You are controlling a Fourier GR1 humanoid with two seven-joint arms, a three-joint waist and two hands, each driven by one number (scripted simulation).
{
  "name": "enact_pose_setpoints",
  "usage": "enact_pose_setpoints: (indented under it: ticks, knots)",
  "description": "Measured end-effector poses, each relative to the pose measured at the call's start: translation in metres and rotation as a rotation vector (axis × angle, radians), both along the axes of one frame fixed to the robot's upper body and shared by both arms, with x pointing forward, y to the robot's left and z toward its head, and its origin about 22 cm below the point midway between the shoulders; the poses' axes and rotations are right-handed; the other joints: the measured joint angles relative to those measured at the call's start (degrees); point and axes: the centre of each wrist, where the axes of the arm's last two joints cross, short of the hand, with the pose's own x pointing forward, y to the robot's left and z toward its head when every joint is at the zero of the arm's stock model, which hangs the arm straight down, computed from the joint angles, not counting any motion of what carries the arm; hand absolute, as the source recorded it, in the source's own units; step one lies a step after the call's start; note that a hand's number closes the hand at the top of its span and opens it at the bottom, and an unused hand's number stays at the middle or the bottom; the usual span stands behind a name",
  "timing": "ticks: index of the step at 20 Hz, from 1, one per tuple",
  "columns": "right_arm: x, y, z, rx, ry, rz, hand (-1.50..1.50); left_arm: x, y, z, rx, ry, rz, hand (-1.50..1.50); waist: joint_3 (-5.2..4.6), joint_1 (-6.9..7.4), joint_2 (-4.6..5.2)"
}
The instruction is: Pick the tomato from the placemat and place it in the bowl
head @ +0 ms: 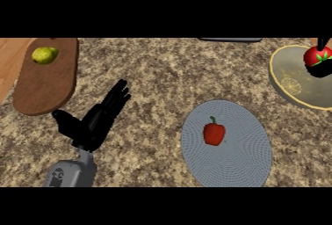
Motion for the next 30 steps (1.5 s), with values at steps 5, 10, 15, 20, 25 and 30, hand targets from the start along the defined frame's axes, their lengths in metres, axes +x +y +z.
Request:
enact_pose_setpoints:
  ticks: [5, 10, 15, 20, 25, 30]
  knots:
    - [0.008, -0.017, -0.022, 0.087, 0.097, -0.105, -1.50, 0.002, -0.004, 0.001, 0.000, -0.014, -0.008, 0.00, 0.08, 0.89, 0.46]
    - [0.013, -0.022, -0.029, 0.219, 0.083, -0.074, -1.50, -0.002, -0.007, -0.003, 0.001, -0.018, -0.013, 0.00, 0.16, 1.23, 0.58]
    - [0.011, -0.027, -0.037, 0.477, -0.091, -0.015, -1.50, -0.005, -0.004, -0.002, 0.002, -0.009, 0.002, 0.00, 0.28, 0.34, 0.32]
    - [0.003, -0.042, -0.036, 0.720, -0.333, 0.100, -1.50, -0.005, 0.000, -0.003, -0.005, 0.001, 0.025, 0.00, 0.23, -1.26, -0.27]
    - [-0.020, -0.068, -0.050, 0.874, -0.470, 0.231, -1.50, -0.013, 0.008, -0.009, -0.004, 0.014, 0.047, 0.00, 0.04, -2.84, -1.02]
    - [-0.060, -0.103, -0.066, 0.965, -0.536, 0.331, -1.50, -0.019, 0.020, -0.014, 0.002, 0.029, 0.087, 0.00, -0.12, -4.80, -1.75]
